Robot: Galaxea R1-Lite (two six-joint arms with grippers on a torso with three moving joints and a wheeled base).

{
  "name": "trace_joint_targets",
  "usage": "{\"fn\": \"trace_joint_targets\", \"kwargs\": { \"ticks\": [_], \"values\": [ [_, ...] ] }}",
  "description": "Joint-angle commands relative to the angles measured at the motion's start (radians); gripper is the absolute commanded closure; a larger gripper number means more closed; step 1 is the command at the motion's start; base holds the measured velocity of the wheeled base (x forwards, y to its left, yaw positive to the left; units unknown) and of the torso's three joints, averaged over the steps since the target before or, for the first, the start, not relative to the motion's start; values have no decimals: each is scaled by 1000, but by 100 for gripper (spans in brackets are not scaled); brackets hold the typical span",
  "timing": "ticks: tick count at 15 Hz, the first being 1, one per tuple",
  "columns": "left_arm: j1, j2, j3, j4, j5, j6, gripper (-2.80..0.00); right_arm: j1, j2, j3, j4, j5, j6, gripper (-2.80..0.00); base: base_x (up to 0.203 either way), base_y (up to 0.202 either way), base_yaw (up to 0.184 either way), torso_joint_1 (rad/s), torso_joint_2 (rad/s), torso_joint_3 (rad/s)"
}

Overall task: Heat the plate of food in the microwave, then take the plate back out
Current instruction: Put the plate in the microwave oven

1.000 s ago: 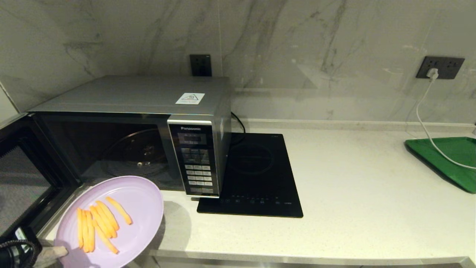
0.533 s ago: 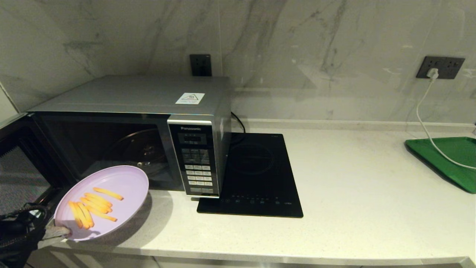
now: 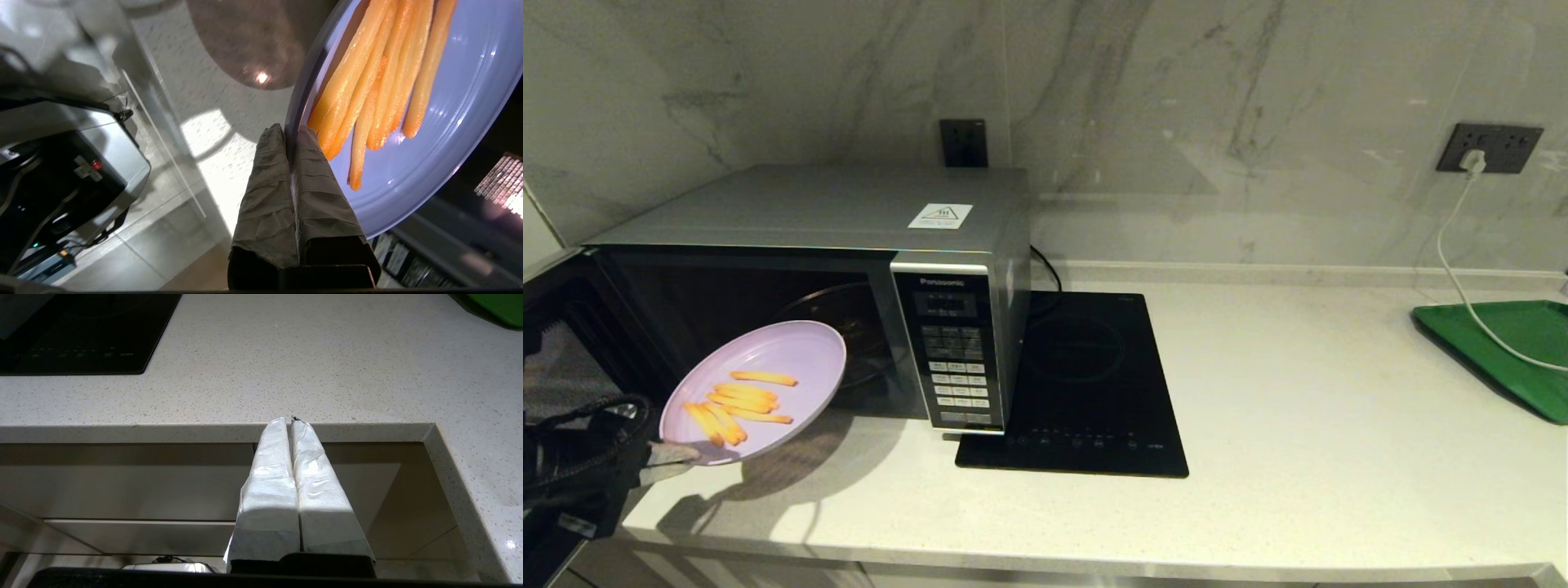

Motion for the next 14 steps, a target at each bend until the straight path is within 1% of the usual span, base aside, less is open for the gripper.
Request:
{"fn": "trace_joint_targets", "kwargs": {
  "ticks": [1,3,4,8,12,14],
  "values": [
    [-31,64,-51,1,78,-27,0,1,0,0,1,0,1,0,0,0,0,0,0,0],
    [-82,124,-100,1,192,-75,0,0,0,0,1,0,1,0,0,0,0,0,0,0],
    [-114,133,-114,-1,223,-94,0,1,0,0,2,0,1,0,0,0,0,0,0,0],
    [-178,157,-179,-3,239,-166,0,1,0,0,2,0,1,0,0,0,0,0,0,0],
    [-205,210,-233,2,263,-218,0,1,0,0,2,0,1,0,0,0,0,0,0,0],
    [-225,246,-270,2,270,-257,0,0,0,0,1,0,1,0,0,0,0,0,0,0]
  ]
}}
